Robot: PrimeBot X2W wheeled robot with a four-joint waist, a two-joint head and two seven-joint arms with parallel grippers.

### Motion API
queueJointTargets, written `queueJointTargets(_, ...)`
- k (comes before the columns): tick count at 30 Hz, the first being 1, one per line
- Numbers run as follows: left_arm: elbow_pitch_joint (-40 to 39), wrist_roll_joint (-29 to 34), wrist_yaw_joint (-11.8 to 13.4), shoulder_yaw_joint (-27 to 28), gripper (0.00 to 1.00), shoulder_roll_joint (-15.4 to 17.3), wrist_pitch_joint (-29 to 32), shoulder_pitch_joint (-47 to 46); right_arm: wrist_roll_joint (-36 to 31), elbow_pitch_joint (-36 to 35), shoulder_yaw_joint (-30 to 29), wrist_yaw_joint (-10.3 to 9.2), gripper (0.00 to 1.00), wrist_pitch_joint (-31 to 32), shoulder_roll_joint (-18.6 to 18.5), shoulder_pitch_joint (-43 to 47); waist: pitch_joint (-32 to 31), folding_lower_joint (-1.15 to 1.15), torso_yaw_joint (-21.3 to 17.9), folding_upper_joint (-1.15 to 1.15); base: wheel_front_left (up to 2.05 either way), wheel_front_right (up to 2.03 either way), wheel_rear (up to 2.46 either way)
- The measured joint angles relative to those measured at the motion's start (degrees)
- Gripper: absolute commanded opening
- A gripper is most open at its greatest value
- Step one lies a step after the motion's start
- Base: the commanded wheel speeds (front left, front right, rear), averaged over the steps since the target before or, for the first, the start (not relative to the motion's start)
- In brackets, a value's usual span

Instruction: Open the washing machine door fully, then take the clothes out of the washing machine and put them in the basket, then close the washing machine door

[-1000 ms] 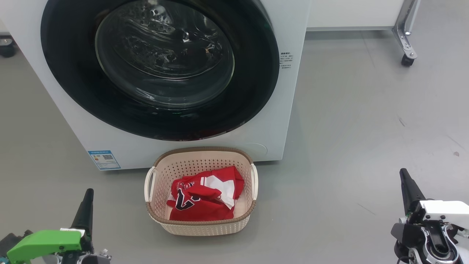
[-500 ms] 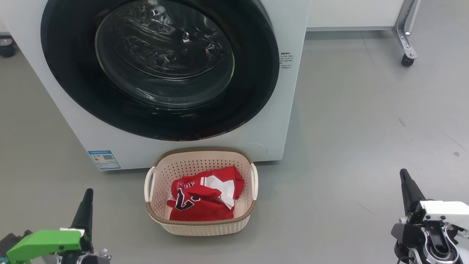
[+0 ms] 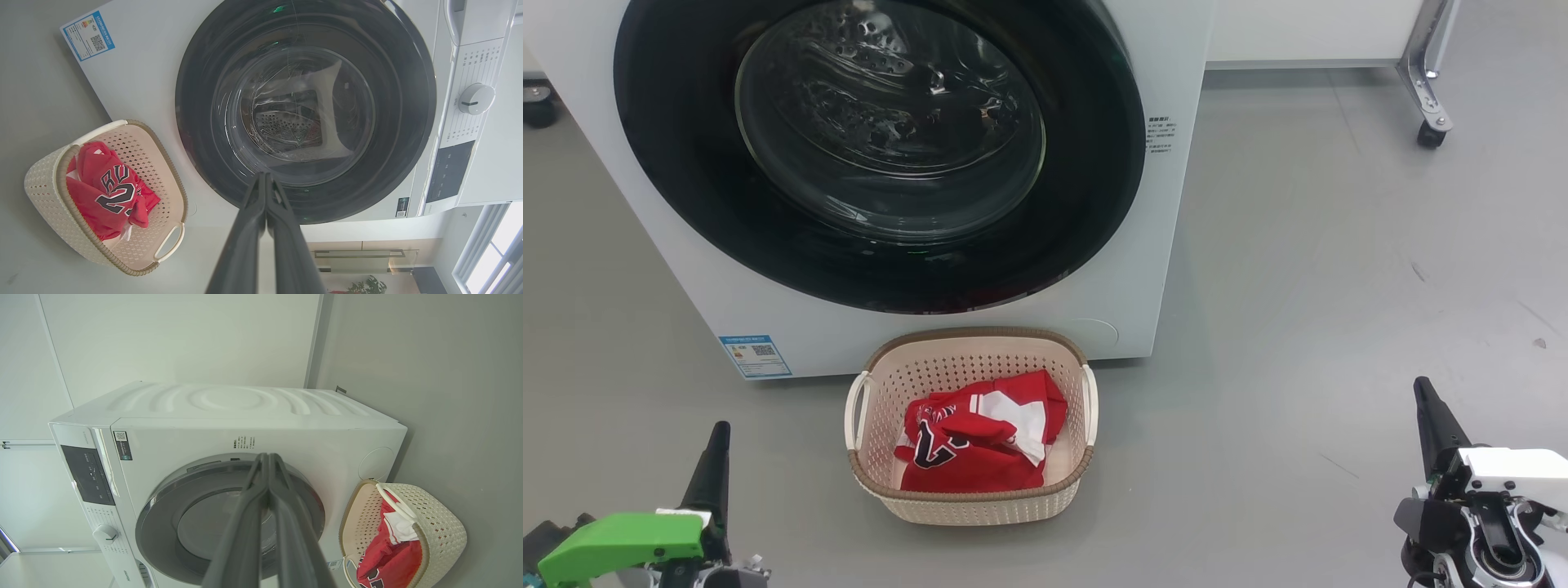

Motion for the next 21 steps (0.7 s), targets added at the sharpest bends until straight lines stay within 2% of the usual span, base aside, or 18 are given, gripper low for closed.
queueJointTargets(21,0.3,0.0,0.0,0.1,0.00,0.0,0.0,-0.2,0.0,0.2,-0.1,0.27,0.00,0.1,0.1,0.0,0.0,0.00,0.0,0.00,0.00,0.00,0.00)
